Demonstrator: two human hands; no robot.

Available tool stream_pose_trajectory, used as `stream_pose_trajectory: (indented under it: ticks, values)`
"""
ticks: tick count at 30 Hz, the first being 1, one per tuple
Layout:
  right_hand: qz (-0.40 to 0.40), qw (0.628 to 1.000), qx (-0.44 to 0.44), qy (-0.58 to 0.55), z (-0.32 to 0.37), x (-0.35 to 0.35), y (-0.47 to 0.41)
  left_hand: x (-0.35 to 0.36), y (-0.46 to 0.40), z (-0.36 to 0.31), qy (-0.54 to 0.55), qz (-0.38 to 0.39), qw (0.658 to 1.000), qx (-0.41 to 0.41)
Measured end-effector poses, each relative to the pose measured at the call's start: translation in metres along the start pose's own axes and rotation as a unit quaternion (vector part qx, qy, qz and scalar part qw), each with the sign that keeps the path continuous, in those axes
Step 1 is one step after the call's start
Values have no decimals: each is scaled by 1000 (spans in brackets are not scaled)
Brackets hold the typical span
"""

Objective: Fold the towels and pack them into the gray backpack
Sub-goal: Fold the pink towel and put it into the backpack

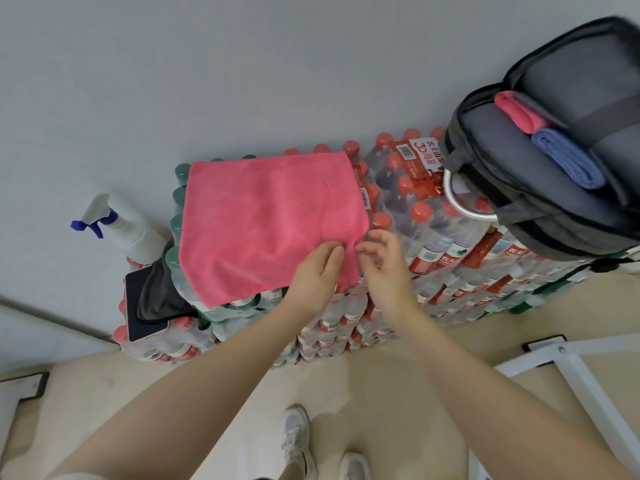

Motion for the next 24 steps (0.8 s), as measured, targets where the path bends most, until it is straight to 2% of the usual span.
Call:
stream_pose_trajectory:
  ticks: [3, 6, 10, 14, 20, 22, 24]
  values:
    - [87, 995, 21, -45, -7, 15, 0, -1, -4, -1, -25, 8, 1000, -1]
    - [84, 990, 42, -106, -3, 10, -5, -4, -12, 3, -58, -13, 998, 8]
    - [-71, 995, 42, 58, -8, -16, -9, -12, -15, 4, -53, -49, 997, -7]
    - [-52, 988, 79, 125, -18, 1, -11, -26, -7, -1, -11, -93, 996, -12]
    - [-70, 941, 35, 329, -10, 15, -14, -53, 1, -1, -35, -148, 988, 1]
    - [-89, 932, 32, 349, -5, 12, -15, -57, 2, -2, -36, -155, 987, 1]
    - [-105, 941, 30, 321, -2, 6, -16, -58, 4, -4, -37, -154, 987, 6]
Point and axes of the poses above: each hand's wrist, its own y-axis away from the middle knuckle, its own x-axis out of the palm, z = x × y, the point moved 8 cm from there along -y, towards the middle knuckle, and after that the axes turned 1 degree about z, right-handed, at the moved point
